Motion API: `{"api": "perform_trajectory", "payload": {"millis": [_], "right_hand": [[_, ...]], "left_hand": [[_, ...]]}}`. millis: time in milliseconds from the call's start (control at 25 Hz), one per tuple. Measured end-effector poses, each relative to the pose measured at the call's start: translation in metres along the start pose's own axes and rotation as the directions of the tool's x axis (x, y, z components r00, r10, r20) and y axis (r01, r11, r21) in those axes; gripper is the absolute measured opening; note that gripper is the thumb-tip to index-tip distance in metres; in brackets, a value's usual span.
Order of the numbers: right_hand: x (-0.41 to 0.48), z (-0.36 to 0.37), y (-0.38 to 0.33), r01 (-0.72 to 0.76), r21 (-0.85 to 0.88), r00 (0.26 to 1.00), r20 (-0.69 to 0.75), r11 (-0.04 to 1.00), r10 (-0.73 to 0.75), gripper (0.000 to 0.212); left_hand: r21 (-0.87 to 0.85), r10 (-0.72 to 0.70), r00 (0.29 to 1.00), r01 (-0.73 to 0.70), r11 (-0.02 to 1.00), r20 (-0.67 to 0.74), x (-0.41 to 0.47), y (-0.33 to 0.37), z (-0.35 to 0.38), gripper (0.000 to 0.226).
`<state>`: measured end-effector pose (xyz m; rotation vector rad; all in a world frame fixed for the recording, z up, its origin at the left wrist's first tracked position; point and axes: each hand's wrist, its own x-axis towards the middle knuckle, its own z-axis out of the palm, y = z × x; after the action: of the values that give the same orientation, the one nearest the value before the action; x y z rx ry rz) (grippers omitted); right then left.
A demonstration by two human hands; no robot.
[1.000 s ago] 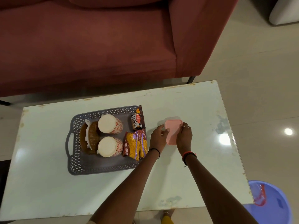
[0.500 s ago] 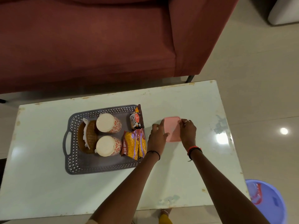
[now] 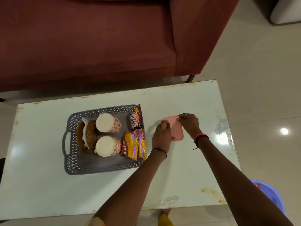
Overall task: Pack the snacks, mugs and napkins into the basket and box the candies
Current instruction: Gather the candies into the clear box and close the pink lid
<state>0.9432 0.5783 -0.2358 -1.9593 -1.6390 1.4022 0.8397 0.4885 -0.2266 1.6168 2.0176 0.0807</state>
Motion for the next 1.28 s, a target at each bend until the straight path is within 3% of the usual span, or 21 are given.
{"api": "perform_trajectory", "payload": {"millis": [240,440,520,640,720,880,1080,1280], "right_hand": [[0.015,-0.007,-0.007,-0.115,0.023,0.991,0.073,0.993,0.113,0.017],[0.011,-0.001,-0.010,-0.124,0.008,0.992,0.017,0.992,0.124,0.019],[0.004,-0.005,-0.005,-0.165,0.062,0.985,0.050,0.984,0.162,0.024],[-0.010,-0.010,0.005,-0.254,0.187,0.953,0.218,0.949,0.212,0.042],[-0.020,-0.008,0.011,-0.221,0.122,0.960,0.204,0.968,0.193,0.047],[-0.025,-0.001,0.006,-0.163,0.063,0.985,0.066,0.985,0.159,0.044],[-0.028,-0.006,0.005,-0.204,0.055,0.978,0.056,0.977,0.201,0.036],[-0.036,-0.012,0.014,-0.262,0.183,0.965,0.075,0.947,0.253,0.017]], "left_hand": [[0.046,-0.047,0.997,0.045,0.998,0.053,0.003,0.010,-0.001,0.075],[0.055,-0.074,0.994,0.070,0.996,0.085,0.005,0.016,-0.002,0.074],[0.041,-0.080,0.990,0.076,0.996,0.120,0.004,0.016,-0.003,0.079],[0.017,-0.087,0.986,0.086,0.996,0.141,0.001,0.017,-0.005,0.081],[0.006,-0.092,0.987,0.092,0.996,0.129,-0.001,0.018,-0.004,0.080],[-0.018,-0.100,0.990,0.102,0.995,0.097,-0.003,0.020,-0.003,0.076],[-0.032,-0.112,0.990,0.115,0.993,0.082,-0.004,0.020,0.001,0.079],[-0.068,-0.095,0.993,0.100,0.993,0.075,-0.001,0.016,-0.004,0.084]]}}
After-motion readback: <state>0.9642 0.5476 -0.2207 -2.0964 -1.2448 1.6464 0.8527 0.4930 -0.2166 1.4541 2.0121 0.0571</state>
